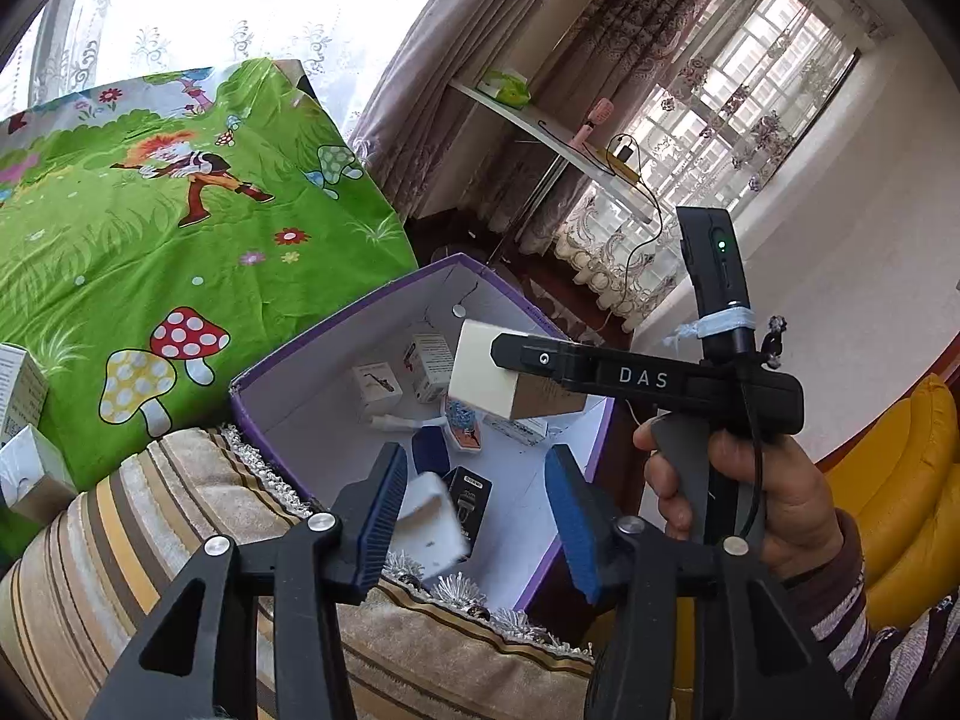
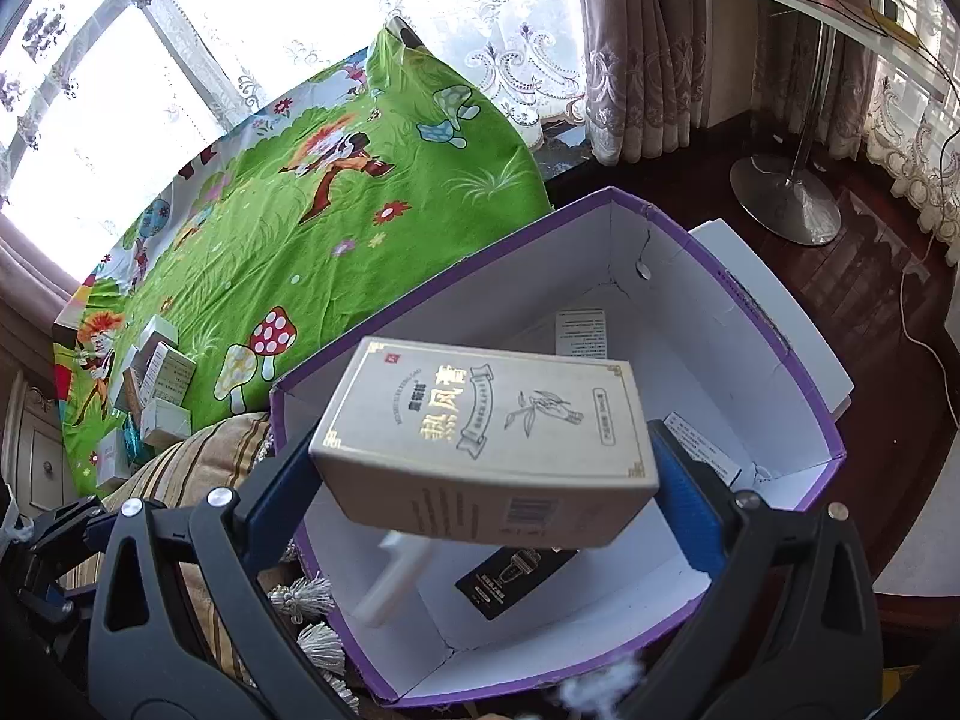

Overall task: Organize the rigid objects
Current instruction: 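Carry the white box and cream box into the purple box and release both, then move both open tools back toward the remaining boxes on the bed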

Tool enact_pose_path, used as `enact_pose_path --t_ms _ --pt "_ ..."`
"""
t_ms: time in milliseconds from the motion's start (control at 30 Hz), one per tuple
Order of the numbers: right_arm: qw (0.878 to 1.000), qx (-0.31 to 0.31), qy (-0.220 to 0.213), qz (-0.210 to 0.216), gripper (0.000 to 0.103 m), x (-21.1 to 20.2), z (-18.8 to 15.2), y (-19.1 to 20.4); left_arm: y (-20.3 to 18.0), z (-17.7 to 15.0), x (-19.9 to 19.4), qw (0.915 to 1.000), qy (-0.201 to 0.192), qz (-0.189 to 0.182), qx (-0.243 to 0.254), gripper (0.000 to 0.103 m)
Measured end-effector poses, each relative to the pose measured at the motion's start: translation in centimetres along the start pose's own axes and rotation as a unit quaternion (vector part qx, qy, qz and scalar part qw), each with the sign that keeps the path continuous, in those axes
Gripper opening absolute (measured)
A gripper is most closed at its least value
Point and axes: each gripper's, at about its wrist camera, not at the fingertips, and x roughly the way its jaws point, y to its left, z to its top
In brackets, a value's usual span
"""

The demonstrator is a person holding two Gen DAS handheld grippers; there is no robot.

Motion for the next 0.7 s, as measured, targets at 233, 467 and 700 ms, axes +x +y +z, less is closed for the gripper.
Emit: enact_pose_path --t_ms 233,467,700 --pt "1.000 -0.026 0.007 0.015 0.101 0.3 -0.3 2.0 1.8 0.0 -1.1 0.9993 -0.011 -0.002 -0.037 0.050" --pt "0.996 -0.080 -0.001 0.027 0.101 0.1 -0.8 5.2 5.1 0.2 -3.4 0.9960 -0.034 0.010 -0.082 0.050" --pt "0.994 -0.098 0.014 0.050 0.101 0.6 -0.8 7.7 10.8 -0.1 -7.3 0.9871 -0.068 0.030 -0.142 0.050"
